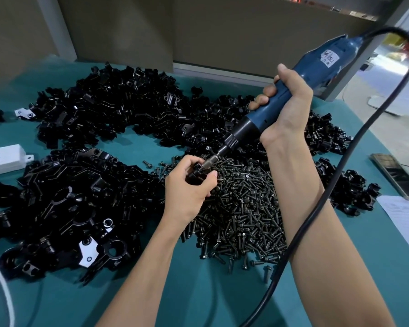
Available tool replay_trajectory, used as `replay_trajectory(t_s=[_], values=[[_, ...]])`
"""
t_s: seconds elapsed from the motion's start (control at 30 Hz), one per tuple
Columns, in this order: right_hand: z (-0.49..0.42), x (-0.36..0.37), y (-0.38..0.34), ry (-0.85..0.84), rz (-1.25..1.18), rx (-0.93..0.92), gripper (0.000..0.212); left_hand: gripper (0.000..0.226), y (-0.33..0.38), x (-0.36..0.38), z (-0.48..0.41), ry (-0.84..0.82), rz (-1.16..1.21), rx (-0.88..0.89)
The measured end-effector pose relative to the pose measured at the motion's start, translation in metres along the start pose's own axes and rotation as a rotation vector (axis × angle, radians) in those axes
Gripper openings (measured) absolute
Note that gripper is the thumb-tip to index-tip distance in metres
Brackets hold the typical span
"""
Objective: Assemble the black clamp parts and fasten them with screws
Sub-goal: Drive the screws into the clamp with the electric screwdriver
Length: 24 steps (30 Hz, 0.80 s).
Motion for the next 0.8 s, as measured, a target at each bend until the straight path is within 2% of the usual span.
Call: replay_trajectory(t_s=[0.3,0.6,0.8], values=[[-0.001,-0.001,0.002,0.005,-0.004,0.003,0.018,0.016,-0.002,0.0,0.0,0.004,-0.006,-0.018],[0.001,0.007,0.006,-0.007,0.007,0.002,0.018,0.023,-0.001,-0.002,-0.001,0.029,0.008,-0.009],[0.002,0.011,0.008,0.0,0.018,0.013,0.018,0.02,-0.003,-0.002,-0.001,0.058,0.009,-0.014]])
Point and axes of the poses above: each hand's wrist, its own z-axis away from the middle knuckle, its own x-axis out of the palm, y = z × x, the point moved 2 cm from there along -z, towards the middle knuckle, and after that the axes turned 4 degrees about y, right-handed, at the moved point
